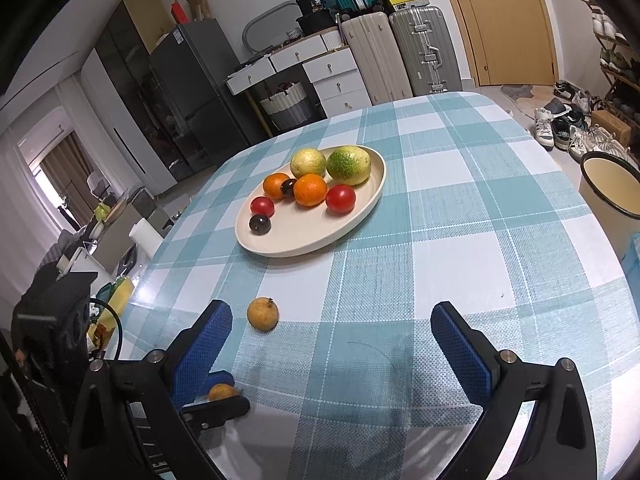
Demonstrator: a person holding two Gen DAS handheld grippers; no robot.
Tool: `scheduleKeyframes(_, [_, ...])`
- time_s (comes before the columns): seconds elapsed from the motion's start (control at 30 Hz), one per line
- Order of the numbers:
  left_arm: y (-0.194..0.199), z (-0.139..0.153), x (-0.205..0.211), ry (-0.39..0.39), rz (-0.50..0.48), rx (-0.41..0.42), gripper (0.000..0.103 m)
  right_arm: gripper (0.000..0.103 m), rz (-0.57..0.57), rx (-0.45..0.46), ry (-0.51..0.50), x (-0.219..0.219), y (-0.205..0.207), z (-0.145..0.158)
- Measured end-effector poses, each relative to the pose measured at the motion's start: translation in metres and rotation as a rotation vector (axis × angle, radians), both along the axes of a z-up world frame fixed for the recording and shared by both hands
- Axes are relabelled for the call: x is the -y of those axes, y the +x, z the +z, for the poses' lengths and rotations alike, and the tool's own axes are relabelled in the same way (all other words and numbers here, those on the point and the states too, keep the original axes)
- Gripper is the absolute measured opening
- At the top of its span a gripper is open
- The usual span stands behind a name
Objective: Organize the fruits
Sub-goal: 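Grasp a small brown fruit with the left gripper while the right gripper grasps the other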
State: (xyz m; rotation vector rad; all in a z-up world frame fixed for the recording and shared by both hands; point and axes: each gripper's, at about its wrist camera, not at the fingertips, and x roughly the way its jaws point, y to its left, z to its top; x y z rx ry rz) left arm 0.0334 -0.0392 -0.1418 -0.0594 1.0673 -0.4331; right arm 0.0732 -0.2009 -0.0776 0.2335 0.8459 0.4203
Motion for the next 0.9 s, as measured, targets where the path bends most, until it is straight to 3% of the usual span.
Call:
scheduleKeyframes(0.47, [0.027, 0.006, -0.065, -0.106, 0.136, 0.004, 0.023, 0.102, 0.049, -0.048, 0.006, -0.018, 0.014, -0.016])
scheduleKeyframes(0.8, [0.040, 0.015, -0.113, -0.168, 0.228, 0.020, 0.023, 0.101, 0.142, -0.046, -0.019, -0.055, 0.025, -0.021])
scheduleKeyframes(0.9, [0.042, 0.014, -0.119, -0.179, 0.237, 0.017, 0.023, 0.096, 0.174, -0.040, -0.036, -0.067, 0.026, -0.023])
